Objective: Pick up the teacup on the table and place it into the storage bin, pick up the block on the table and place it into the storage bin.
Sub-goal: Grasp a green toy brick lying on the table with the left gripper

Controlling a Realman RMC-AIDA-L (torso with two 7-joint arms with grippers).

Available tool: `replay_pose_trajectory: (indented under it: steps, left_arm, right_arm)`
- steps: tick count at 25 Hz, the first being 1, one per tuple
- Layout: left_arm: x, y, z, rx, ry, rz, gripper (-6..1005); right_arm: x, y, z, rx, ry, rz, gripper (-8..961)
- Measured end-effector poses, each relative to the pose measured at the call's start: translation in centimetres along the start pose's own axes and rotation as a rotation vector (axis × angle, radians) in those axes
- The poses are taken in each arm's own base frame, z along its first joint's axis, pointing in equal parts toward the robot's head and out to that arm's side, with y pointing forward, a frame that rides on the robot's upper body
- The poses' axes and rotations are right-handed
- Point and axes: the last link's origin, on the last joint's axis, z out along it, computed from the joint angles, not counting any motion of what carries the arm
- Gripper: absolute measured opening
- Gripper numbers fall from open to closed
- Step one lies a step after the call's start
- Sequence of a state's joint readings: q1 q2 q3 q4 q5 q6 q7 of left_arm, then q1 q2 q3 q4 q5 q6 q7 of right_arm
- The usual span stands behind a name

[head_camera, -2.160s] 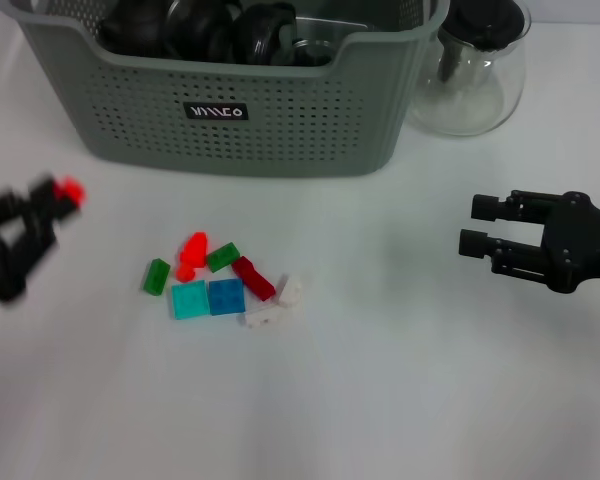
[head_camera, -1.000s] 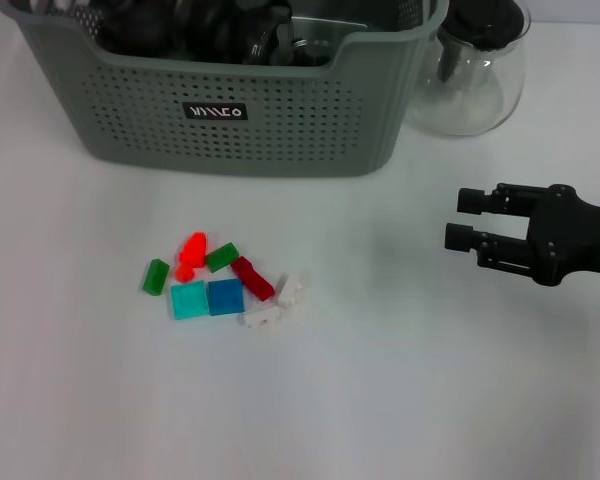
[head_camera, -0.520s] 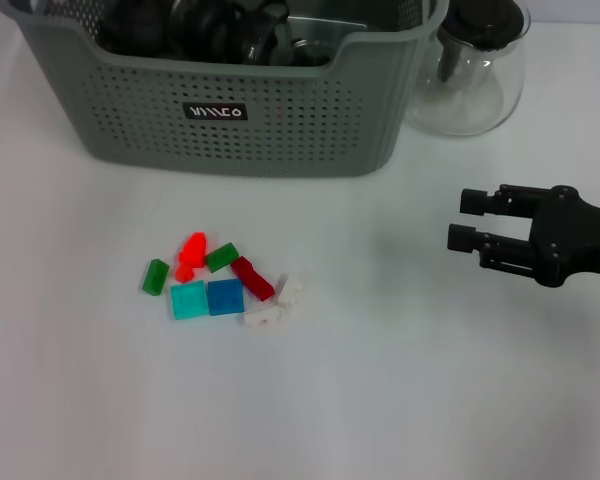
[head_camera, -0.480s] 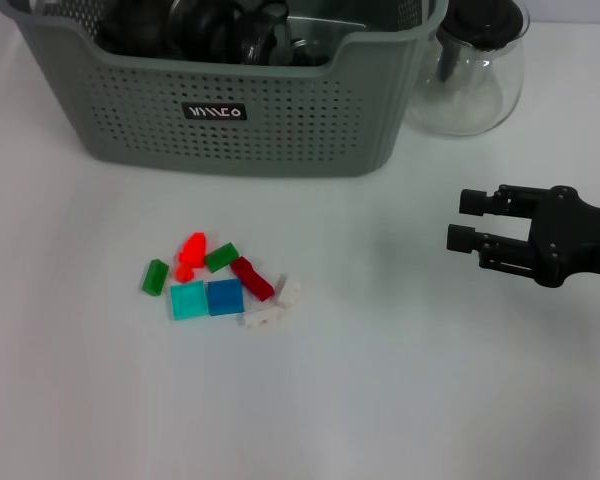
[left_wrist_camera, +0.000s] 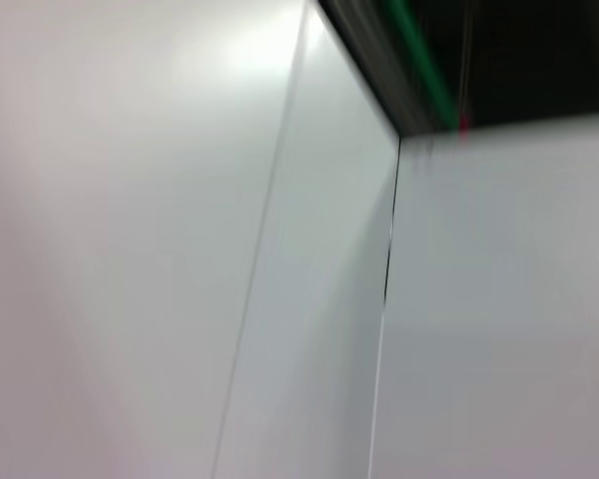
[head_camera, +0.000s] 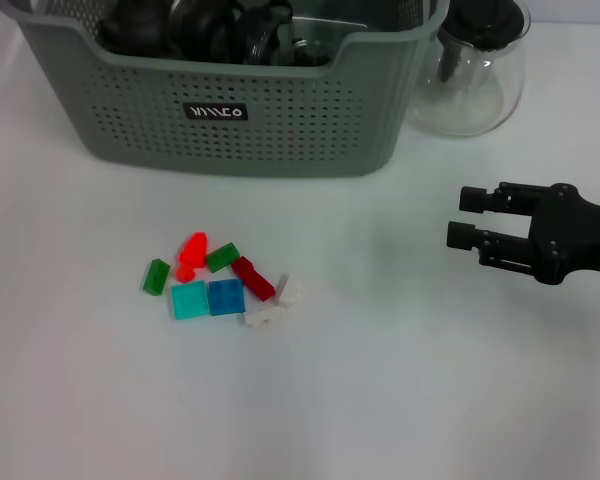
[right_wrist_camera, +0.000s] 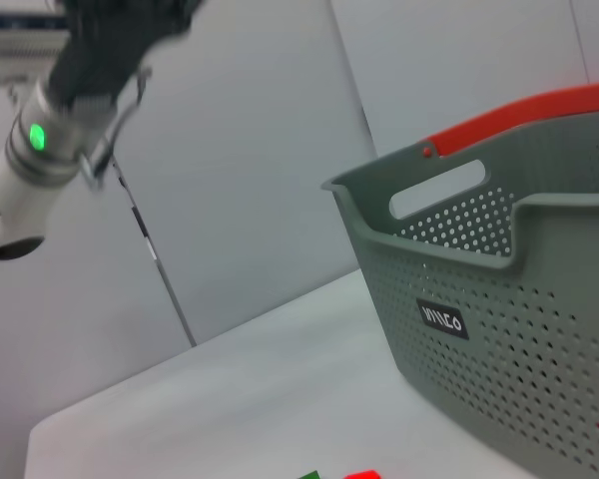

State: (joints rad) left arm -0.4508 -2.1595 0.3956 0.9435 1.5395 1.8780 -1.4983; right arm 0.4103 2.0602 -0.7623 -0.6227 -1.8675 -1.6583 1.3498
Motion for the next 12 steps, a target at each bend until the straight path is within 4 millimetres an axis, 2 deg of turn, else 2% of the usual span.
replay_pose_trajectory:
  steps: [8,12]
  left_arm:
    - [-9.8,2.5,-6.0,0.050,-0.466,0.041,719]
    - [-13.2,2.9,-7.5,0.083,-0.578,0.063,719]
  right_arm:
    - [0.0,0.0,0.1,-0.002,-0.002,0.003,584]
    - [0.1,0.0,0.2,-0.001,-0.001,0.010,584]
